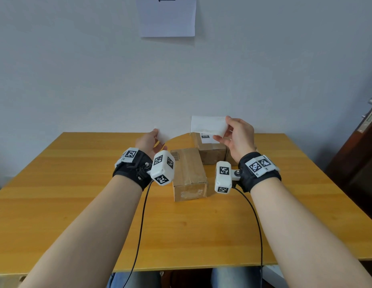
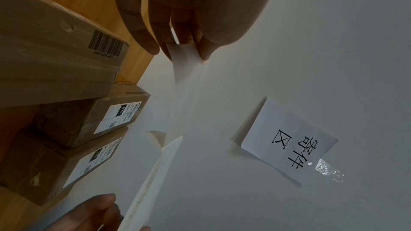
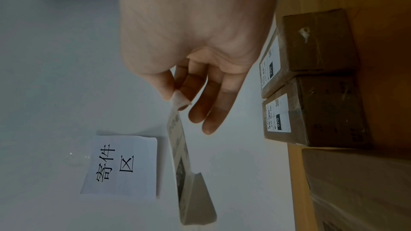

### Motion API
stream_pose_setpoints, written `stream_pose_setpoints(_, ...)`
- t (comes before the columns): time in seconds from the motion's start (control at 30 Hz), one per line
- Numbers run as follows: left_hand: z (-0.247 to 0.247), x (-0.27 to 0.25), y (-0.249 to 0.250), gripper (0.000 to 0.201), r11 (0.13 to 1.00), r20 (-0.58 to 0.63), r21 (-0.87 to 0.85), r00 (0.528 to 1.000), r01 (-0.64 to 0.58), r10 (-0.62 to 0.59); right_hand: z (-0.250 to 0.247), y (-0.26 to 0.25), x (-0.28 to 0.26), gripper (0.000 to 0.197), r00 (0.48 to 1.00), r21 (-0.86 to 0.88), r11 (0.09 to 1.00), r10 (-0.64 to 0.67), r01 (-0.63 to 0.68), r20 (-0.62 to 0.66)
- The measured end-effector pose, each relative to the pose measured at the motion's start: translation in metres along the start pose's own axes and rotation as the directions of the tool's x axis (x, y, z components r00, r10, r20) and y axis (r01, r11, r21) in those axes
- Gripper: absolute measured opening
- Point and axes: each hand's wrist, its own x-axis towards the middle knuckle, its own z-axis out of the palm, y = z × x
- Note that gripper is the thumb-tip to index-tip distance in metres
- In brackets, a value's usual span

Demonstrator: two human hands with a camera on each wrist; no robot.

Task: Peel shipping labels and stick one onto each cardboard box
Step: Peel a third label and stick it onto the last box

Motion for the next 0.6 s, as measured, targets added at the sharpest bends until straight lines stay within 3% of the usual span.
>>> stream_pose_setpoints(0.6,-0.0012,-0.0039,0.0003,0.021,1.000,-0.051,0.001,0.999,-0.017,0.017,-0.0038,0.0056,0.0037,0.012,0.999,0.018,0.999,-0.048,0.048,-0.025)
